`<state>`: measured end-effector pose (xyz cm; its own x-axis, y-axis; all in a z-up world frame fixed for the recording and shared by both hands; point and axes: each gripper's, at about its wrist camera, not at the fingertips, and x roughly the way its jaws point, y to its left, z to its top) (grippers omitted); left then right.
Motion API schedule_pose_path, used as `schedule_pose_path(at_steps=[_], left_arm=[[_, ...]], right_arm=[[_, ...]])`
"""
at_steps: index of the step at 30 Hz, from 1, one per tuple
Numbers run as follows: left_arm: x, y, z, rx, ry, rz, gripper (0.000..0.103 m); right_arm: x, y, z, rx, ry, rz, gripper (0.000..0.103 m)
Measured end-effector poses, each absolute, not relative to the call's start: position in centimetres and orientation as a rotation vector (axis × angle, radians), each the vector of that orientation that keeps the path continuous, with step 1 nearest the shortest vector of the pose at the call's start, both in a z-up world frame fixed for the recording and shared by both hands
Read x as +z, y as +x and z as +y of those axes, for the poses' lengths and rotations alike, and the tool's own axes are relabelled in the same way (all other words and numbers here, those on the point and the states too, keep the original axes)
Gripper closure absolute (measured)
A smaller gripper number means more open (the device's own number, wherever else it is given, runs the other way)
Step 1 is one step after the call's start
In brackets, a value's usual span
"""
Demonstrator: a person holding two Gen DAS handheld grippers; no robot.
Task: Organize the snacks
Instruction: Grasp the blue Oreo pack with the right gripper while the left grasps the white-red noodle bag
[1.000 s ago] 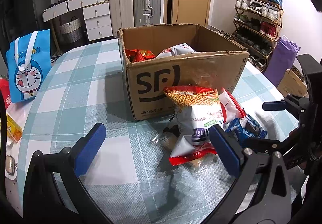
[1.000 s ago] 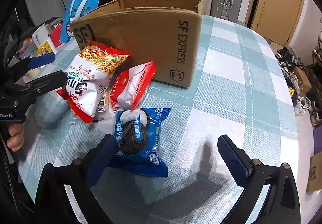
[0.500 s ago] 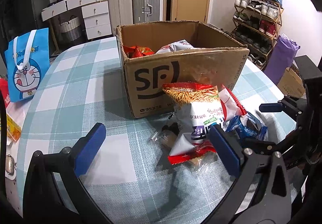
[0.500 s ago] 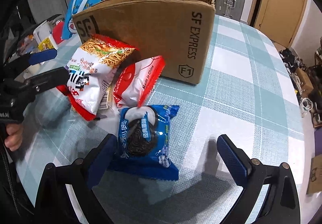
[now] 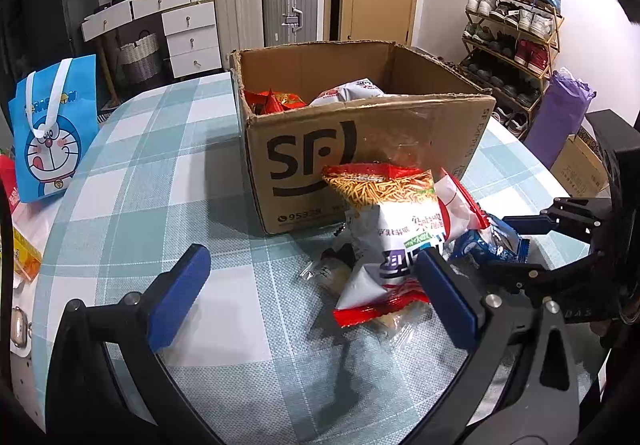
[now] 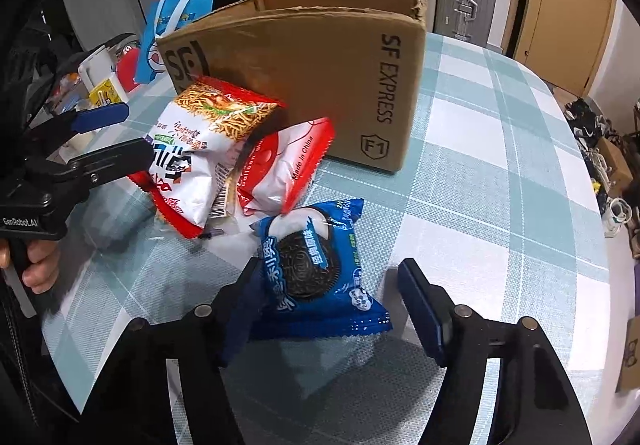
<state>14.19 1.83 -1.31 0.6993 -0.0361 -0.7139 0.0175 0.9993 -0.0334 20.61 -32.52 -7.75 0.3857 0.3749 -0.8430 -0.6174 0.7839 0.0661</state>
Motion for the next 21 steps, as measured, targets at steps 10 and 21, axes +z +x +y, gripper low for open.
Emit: schedule_pose_path(at_steps=[10,21], left_arm=[[-1.2,14.1,1.8,-0.031,-0.033,0.785,0.0],[-1.6,14.6,1.1,-0.066,-0.054,0.804,0.0]], right_arm=[[-7.1,20.5,-33.1,0.656,-0.249,0.976,0.058],[-5.7,20.7,-34.9,0.627,-0.227,0.941,0.058]])
